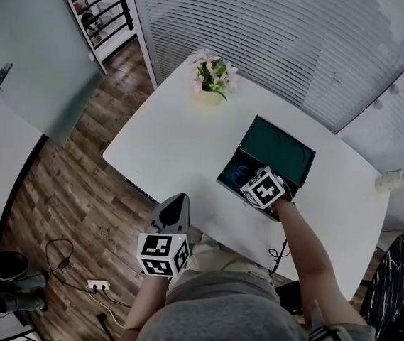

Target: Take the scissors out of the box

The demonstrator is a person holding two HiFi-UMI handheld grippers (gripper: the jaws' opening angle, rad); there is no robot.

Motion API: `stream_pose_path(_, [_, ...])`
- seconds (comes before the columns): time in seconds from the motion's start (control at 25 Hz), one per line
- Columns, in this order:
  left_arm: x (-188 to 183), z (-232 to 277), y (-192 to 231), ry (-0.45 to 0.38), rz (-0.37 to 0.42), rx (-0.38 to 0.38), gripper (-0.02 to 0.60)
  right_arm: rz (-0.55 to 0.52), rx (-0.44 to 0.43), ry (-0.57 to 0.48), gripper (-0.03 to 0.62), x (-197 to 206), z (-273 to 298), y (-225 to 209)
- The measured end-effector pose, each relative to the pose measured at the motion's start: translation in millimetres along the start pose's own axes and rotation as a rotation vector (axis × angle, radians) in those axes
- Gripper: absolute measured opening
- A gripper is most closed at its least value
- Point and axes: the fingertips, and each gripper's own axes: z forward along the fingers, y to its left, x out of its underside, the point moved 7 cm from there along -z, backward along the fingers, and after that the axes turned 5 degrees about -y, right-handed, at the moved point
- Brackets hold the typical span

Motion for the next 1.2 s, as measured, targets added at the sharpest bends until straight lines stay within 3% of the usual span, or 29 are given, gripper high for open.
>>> stream_pose_path(1.2, [27.5,-90.1,-67.9,-0.098,0.029,0.032,0.006,-0.039,0.251,-0.352,0.091,7.8,-120.6,55.0])
